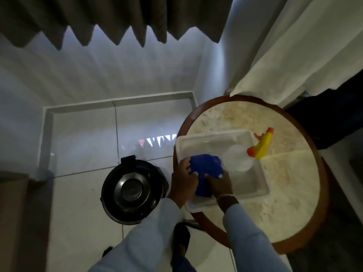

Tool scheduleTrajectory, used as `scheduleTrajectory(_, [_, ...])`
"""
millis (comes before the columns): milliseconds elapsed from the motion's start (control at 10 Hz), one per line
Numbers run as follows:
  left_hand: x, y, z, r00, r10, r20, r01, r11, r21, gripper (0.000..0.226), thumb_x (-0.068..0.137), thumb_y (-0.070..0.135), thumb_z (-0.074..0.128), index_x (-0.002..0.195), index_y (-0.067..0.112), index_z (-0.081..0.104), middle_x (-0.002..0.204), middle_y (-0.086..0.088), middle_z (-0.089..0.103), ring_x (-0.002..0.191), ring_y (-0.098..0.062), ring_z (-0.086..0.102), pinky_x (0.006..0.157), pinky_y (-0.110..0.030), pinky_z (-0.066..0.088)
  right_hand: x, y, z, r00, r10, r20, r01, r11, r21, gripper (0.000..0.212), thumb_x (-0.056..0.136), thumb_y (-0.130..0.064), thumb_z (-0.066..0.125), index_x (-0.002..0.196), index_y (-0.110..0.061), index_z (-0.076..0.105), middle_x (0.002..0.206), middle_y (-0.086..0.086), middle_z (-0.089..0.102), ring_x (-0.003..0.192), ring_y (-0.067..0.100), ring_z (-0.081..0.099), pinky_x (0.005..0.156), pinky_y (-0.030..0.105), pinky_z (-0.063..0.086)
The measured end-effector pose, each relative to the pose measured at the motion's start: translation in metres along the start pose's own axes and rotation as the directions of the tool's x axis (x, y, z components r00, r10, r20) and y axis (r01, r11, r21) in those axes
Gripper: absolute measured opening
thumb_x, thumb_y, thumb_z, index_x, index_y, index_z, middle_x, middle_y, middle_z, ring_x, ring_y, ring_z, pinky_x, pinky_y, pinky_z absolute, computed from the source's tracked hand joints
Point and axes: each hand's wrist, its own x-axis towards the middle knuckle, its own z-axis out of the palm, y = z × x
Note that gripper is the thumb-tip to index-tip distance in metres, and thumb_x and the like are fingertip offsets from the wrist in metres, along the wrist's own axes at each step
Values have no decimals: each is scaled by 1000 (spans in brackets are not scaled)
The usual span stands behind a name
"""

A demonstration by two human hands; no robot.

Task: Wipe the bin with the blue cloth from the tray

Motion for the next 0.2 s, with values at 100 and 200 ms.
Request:
scheduleTrajectory(100, [-9,7,-18,998,44,-48,-40,996,78,41,88,8,51,125,26,54,123,1,63,118,-21,58,98,-32,49,-6,-10,-1,996,14,89,16,944,-329,66,84,-27,70,134,-3,34,128,24,56,113,40,56,91,42,50])
scheduleTrajectory(200, [-26,30,-53,983,121,-137,-111,991,77,38,92,9,55,129,19,53,131,-2,59,120,-18,55,100,-30,45,-38,-37,-15,985,-174,20,161,855,-493,80,85,-36,68,144,-5,24,134,22,52,120,38,54,99,47,50])
